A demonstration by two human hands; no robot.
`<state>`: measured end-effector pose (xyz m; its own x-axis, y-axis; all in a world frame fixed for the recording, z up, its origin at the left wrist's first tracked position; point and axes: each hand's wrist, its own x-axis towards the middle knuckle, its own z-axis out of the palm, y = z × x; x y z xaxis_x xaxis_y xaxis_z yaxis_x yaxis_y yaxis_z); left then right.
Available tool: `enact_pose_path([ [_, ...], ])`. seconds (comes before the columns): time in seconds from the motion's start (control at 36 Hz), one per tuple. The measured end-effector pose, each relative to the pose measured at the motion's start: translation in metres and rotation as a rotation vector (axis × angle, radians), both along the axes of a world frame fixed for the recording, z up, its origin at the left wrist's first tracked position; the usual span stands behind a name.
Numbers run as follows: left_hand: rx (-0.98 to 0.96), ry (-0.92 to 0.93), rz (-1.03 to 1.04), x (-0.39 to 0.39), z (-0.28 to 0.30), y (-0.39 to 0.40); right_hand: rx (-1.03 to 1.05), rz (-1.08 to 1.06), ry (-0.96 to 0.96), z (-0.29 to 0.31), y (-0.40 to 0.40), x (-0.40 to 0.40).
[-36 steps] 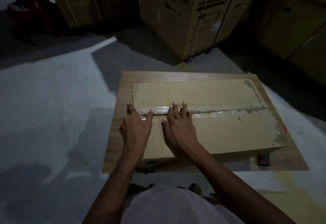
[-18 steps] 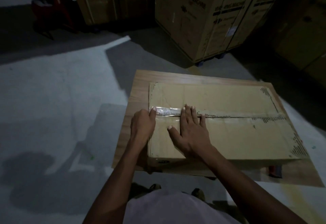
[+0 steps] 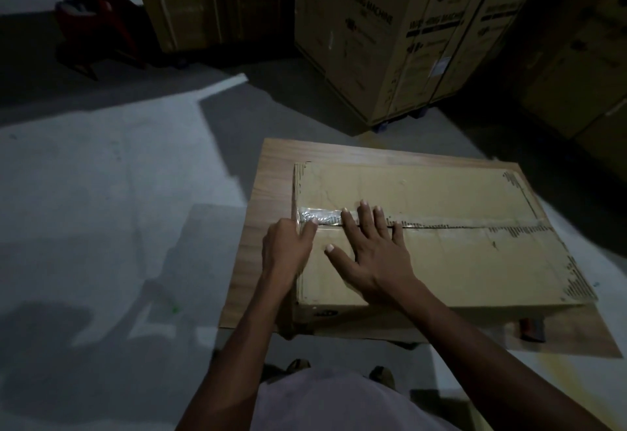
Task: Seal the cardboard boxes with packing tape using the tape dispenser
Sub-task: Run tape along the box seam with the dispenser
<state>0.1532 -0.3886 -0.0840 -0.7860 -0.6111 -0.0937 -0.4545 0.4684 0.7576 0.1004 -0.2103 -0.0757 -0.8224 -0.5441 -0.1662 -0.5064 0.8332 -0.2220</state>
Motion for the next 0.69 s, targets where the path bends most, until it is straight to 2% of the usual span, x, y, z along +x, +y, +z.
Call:
enact_pose_path([
  [0.11, -0.088, -0.016, 0.013, 0.001, 0.0, 0.004, -0.002, -0.01, 0.01, -0.001, -0.001, 0.0],
  [0.39, -0.106, -0.07, 0.043, 0.002, 0.01, 0.002, -0.021, -0.037, 0.008, 0.004, -0.001, 0.005],
  [0.47, -0.225, -0.082, 0.095, 0.004, 0.016, 0.006, 0.0, -0.12, -0.024, 0.007, 0.009, 0.01],
  [0.61, -0.316, -0.128, 0.157, 0.007, 0.027, 0.016, 0.049, -0.313, -0.015, 0.016, 0.062, -0.006],
  [0.69, -0.415, -0.146, 0.14, 0.01, 0.033, 0.022, 0.057, -0.376, -0.034, 0.021, 0.091, -0.019],
])
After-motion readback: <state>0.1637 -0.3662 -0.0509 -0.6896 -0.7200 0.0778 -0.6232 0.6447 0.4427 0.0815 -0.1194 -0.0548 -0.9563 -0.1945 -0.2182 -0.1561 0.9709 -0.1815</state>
